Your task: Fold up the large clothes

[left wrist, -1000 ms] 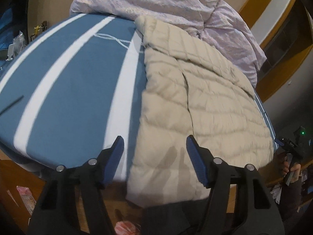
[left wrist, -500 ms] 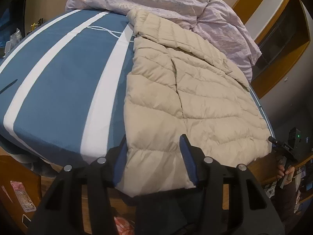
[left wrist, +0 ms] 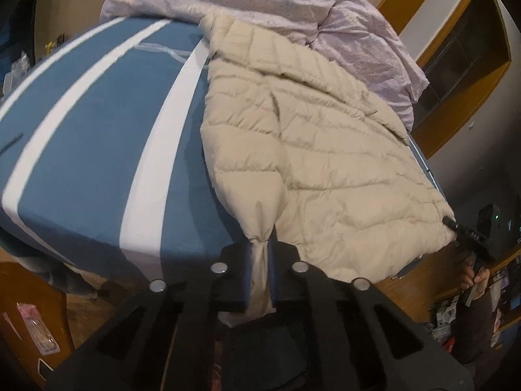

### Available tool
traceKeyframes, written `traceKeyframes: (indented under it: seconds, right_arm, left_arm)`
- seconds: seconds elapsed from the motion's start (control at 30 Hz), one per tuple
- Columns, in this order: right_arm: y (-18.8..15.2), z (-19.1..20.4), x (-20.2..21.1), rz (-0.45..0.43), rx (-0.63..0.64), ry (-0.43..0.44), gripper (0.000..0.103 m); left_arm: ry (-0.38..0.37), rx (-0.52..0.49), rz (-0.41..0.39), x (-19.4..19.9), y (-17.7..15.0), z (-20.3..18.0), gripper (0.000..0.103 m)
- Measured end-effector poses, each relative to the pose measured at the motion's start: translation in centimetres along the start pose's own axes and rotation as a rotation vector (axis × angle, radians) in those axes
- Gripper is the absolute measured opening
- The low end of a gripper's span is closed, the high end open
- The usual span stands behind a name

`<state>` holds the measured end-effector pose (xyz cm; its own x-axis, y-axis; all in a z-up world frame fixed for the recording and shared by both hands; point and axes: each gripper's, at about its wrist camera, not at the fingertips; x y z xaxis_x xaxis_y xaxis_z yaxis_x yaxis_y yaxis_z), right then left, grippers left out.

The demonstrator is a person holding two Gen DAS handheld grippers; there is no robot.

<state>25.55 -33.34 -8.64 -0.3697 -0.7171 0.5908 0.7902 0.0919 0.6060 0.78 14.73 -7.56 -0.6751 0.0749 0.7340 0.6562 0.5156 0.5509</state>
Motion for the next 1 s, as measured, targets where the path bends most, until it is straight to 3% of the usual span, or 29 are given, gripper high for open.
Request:
traceKeyframes:
  seconds: [0.23,0.43,0.8,1.0]
  right_arm:
    - [5.2,2.0,1.7,-0.137,0.02,-0.051,0.009]
    - [10.3,4.2,0.4,-0.196,0.058,-0.096,0.009]
    - [18.7,5.5,-5.1,-0.254,0.11,-0.237,0.009]
    - [22.8,4.9,-8.5,-0.287,0.113,-0.27,0.009]
  left_arm:
    - [0.012,-0.035,-0.122,3.2,3.7,-1.3,0.005]
    - [0.061,-0.056,-0.191,4.0,8.3,-2.2,0.005]
    - [0.128,-0.065,-0.24,1.1,17.2,-2.9,0.005]
    - [0.164,-0.073,-0.266,-1.9,22.9,-2.9,0.005]
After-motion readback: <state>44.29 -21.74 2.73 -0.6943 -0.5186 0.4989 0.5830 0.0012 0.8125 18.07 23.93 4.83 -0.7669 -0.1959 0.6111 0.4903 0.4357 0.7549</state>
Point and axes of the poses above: each gripper's, at about its wrist camera, not at the fingertips, and x roughly against the way its jaws point, z to its left, y to its top, and after that the axes turned 1 degree about x, right-handed
